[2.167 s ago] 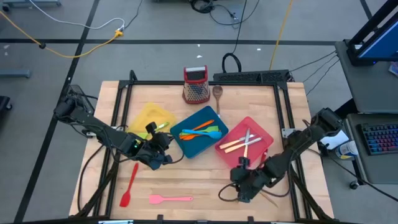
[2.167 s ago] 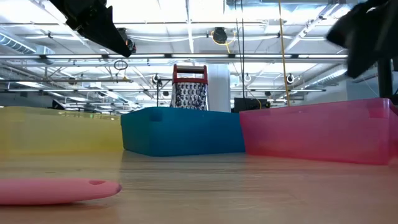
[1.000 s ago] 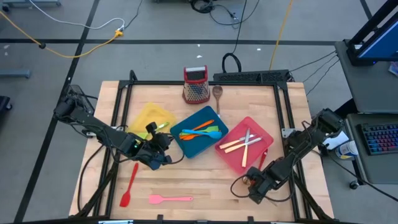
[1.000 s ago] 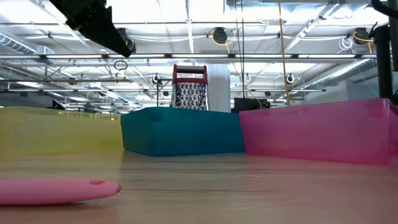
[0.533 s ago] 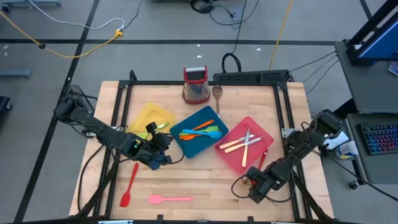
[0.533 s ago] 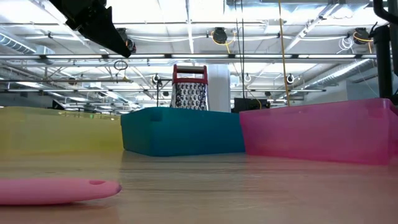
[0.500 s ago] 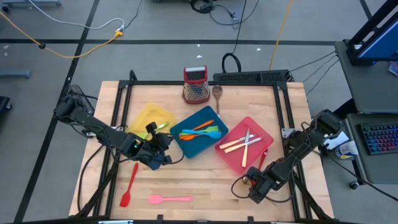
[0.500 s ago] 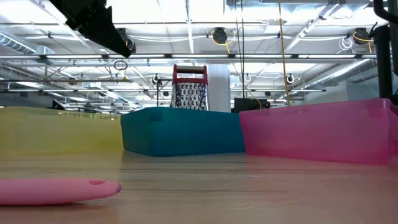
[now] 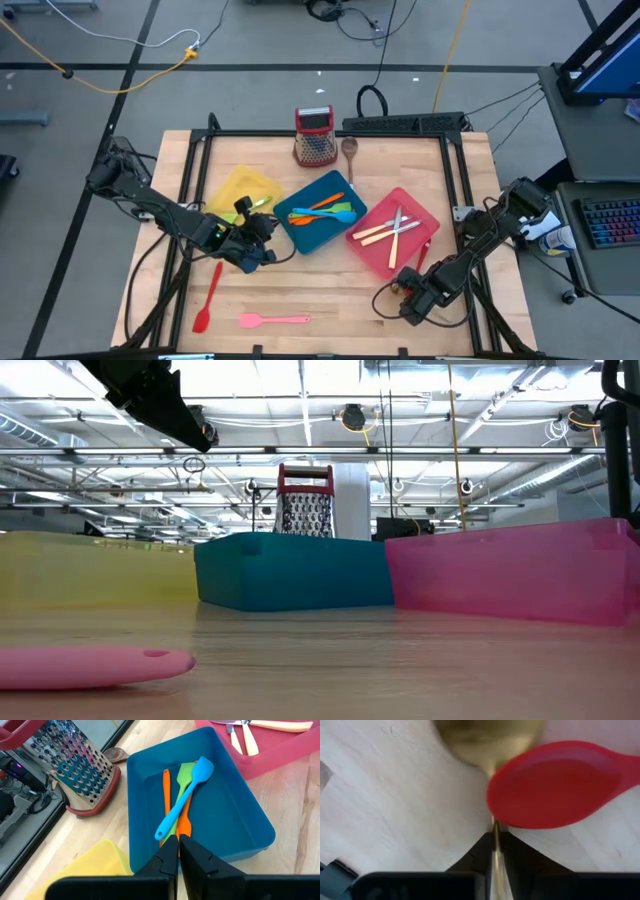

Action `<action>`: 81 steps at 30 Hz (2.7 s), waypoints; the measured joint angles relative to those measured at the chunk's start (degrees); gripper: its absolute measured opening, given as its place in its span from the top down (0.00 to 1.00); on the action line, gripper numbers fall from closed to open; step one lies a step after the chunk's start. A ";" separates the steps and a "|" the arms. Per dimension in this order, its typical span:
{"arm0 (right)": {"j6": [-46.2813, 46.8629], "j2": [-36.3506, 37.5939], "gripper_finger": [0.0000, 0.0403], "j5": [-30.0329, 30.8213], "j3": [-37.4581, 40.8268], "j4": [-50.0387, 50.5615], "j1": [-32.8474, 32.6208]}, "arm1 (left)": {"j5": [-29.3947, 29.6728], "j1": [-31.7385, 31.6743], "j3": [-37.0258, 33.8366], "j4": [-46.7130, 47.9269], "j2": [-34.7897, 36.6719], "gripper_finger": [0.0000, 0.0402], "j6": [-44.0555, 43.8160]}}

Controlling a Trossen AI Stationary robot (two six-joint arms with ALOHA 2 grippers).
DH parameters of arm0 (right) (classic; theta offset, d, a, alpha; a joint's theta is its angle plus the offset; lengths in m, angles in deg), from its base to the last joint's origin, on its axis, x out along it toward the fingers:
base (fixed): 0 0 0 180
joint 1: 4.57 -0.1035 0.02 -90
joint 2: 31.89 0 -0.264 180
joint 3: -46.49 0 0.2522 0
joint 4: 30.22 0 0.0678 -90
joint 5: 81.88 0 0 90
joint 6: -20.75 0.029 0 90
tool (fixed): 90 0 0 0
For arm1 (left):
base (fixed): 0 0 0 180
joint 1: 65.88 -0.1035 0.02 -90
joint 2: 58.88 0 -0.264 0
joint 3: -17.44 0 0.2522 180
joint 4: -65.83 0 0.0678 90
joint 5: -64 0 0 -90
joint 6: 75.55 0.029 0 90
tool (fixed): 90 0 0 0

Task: Pick & Place Kitchen Items
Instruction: Put the gold serving spoon into the yellow bin

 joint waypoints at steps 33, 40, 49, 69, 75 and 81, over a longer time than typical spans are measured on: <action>-26.75 -0.26 0.95 13.28 0.26 -31.38 3.31 | 0.02 0.00 0.00 0.00 0.00 0.95 -2.36; -37.35 -0.15 0.95 13.20 0.17 -35.36 7.84 | -1.08 0.00 0.00 -0.04 0.00 0.95 -4.50; -45.70 -0.09 0.95 10.67 0.15 -37.38 11.97 | -14.32 0.00 -0.21 -1.51 0.00 0.95 -3.17; -58.55 0.00 0.95 4.59 0.13 -48.15 15.87 | -27.81 -2.25 -1.09 -5.46 -1.83 0.66 12.34; -64.19 1.31 0.95 4.72 0.09 -51.18 17.21 | -27.25 -2.21 -1.05 -10.14 -5.22 0.55 15.32; -72.42 3.99 0.95 10.95 0.09 -52.11 19.46 | -26.12 -2.16 -1.09 -12.83 -7.99 0.54 15.43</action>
